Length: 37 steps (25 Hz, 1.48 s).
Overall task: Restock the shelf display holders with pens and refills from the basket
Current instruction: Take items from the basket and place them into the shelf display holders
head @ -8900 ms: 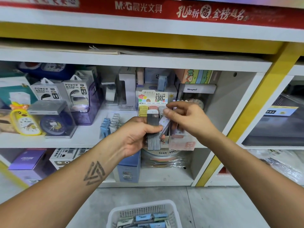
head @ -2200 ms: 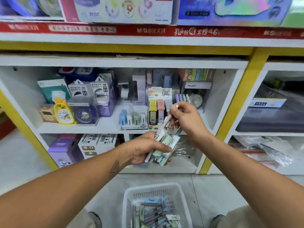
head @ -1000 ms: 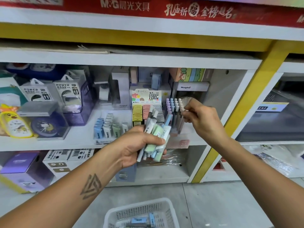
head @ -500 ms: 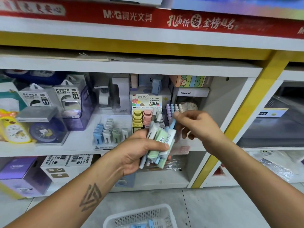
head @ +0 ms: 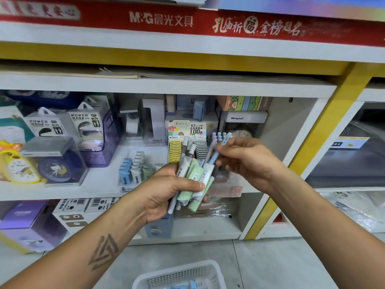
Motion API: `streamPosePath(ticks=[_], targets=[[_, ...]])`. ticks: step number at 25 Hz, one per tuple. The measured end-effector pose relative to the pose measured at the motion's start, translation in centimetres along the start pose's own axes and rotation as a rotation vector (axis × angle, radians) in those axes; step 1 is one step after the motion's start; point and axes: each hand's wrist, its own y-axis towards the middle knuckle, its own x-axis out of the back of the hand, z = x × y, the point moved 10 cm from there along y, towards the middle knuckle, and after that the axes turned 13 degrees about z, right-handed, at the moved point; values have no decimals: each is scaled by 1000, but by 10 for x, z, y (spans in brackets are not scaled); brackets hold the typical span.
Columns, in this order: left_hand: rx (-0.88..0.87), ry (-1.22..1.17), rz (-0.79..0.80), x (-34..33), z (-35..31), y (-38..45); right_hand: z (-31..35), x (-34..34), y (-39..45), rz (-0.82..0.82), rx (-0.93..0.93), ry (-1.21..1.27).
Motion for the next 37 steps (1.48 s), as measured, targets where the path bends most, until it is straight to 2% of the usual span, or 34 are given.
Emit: streamPosePath(ticks=[2,3,6,9,11,14,21,23,29,31,37], targets=[[-20,-14,-4,3,-3,-2,-4,-12,-1,74,-36,-33],[-26,-16,-5,4,-4,-3,-4,-12,-1,59,-24,-37],[-20,-9,-8,6,-3,-8,9,3,-4,-84,78,33],[-9,11,-6,7,-1,-11,10,17,-6,-171,85,124],[-21,17,-18,10,-4,-12,9,19,-7,-158,60,36],[-44,32,-45,16,-11,-13,24,25,-15,-157,131,-178],[-73,22,-71,23,-17,-12,39,46,-27,-196,213,-166],[-60,16,-61,20,-14,-10,49,49,-27,-232,270,-275],[-53,7,-54,16,-9,-5,40,22,-17,-245,273,-956],[-51,11,-56,16,-9,-4,33,17,-12,-238,269,-1043],[-43,8,-63,17,-6,-5,22,15,-3,-205,263,-1092]])
